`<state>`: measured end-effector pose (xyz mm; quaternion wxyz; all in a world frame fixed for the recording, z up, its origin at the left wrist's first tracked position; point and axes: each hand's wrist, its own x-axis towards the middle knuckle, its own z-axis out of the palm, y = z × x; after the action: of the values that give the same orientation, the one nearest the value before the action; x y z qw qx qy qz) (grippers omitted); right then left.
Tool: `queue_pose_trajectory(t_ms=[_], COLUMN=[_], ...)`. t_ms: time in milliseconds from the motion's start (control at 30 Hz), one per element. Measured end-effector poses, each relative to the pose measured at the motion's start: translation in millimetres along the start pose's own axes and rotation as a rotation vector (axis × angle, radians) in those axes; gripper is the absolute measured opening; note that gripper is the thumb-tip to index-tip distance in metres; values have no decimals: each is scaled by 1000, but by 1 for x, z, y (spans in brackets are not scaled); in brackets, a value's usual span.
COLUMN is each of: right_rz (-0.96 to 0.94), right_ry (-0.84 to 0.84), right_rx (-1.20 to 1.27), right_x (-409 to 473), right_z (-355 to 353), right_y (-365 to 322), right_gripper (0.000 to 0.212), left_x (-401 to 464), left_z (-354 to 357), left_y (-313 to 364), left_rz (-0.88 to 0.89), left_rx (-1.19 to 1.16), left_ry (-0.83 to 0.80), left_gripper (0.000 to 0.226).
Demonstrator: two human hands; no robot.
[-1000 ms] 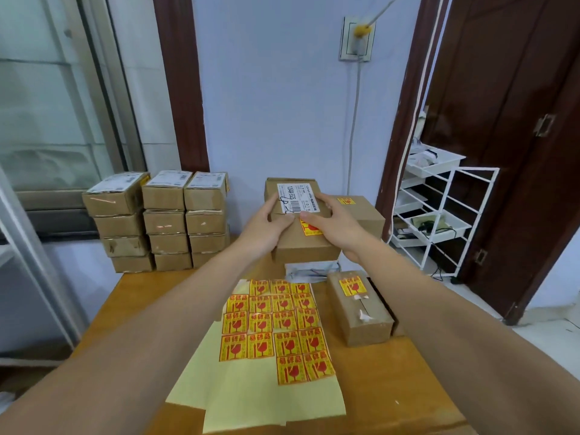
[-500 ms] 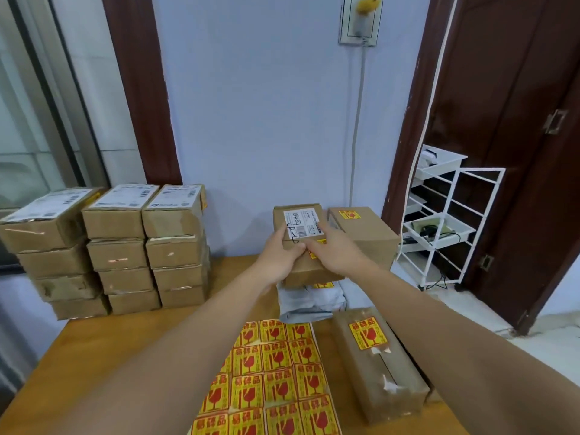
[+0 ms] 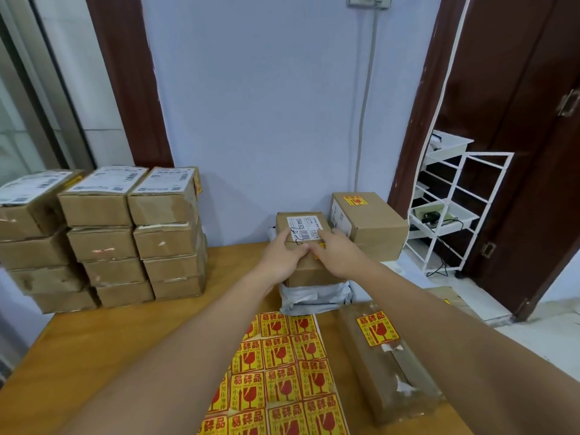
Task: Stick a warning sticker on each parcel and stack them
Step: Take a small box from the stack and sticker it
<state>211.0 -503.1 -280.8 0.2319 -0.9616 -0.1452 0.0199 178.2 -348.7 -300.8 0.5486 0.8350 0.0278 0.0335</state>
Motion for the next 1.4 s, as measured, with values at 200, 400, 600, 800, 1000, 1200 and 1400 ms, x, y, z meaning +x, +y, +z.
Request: queue_pose_trajectory(t_ms=[200,400,600,800,1000,1200,1400], right_rz=[-90,-230,-380,-414,-276,-112,-4], right_ry=[104,150,162,185,117,40,47], right_rx=[-91,-141,-108,-61,-27,71,205], right_x=[-23,-67,-98,-92,-51,-3,24], right_z=[-2,-7,-27,-39,-26,-1,20], right_y=[-10,-47,-122,-220,-288,-306,-301], right_gripper=[40,40,48,63,72,83,90], left_x=[-43,-125,-196,-232,-242,-234,-224], left_z=[-19,-58,-129,-212,-269,-288,-283], left_y=[12,33,30,26,8,-22,-45], left_rz=[29,171,190,160,124,134,143], left_rx=[247,551,843,884,875,864,829], left_ry=[-56,-43,63,252,345,364,359], left_gripper=[61,55,65,62,62,62,60])
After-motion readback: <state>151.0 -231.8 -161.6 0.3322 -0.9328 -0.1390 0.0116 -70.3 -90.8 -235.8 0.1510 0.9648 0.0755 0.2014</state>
